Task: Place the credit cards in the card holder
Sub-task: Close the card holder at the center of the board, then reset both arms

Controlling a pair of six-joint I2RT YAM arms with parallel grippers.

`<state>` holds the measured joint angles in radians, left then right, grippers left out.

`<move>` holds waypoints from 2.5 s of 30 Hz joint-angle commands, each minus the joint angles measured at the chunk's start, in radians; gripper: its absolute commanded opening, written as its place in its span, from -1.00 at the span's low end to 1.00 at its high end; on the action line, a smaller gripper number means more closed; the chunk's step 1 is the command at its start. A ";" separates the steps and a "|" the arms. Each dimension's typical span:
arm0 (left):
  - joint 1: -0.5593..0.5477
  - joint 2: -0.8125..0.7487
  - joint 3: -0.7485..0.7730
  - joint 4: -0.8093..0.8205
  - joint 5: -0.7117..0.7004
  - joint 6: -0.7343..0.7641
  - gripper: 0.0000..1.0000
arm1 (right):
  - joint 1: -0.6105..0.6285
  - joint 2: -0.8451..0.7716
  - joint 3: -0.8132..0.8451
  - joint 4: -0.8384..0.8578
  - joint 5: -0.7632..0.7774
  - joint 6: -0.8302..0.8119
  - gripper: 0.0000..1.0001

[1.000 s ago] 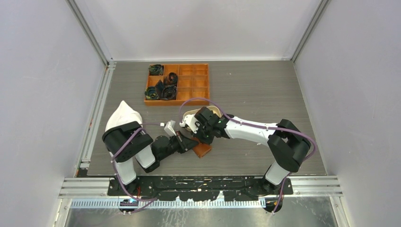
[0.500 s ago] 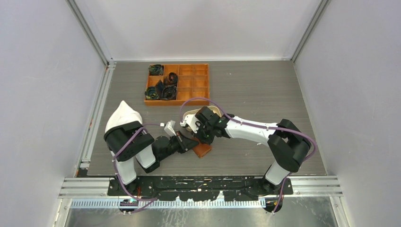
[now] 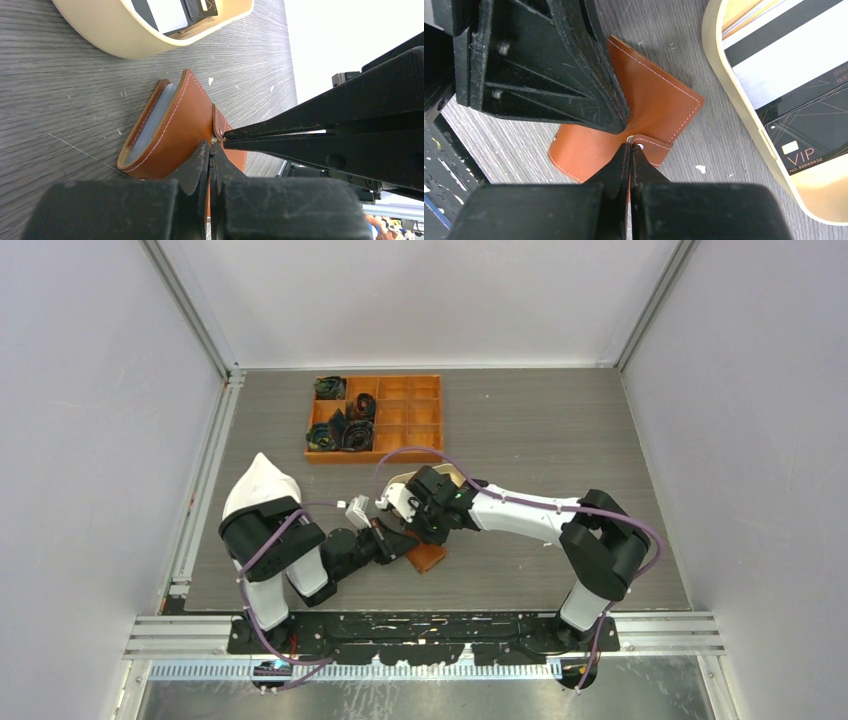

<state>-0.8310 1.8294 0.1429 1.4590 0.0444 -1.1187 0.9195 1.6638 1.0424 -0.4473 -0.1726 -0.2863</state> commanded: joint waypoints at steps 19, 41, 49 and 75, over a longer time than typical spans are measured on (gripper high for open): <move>-0.002 -0.015 -0.035 -0.028 -0.036 0.037 -1.00 | 0.131 0.205 -0.002 -0.034 0.031 0.084 -0.98; 0.000 -0.144 -0.035 -0.050 -0.024 0.067 -0.81 | -0.099 -0.152 0.064 -0.211 -0.449 -0.111 -0.15; -0.006 -0.565 0.077 -0.734 -0.050 0.207 -0.48 | -0.299 -0.381 0.062 -0.182 -0.315 -0.124 -0.03; -0.040 -1.312 0.851 -2.087 -0.158 0.645 0.98 | -0.500 -0.673 0.553 -0.333 0.241 0.460 0.99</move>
<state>-0.8711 0.4751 0.9291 -0.5335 -0.1596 -0.5037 0.4175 1.0183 1.5280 -0.7334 -0.0540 0.0486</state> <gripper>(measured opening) 0.987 0.995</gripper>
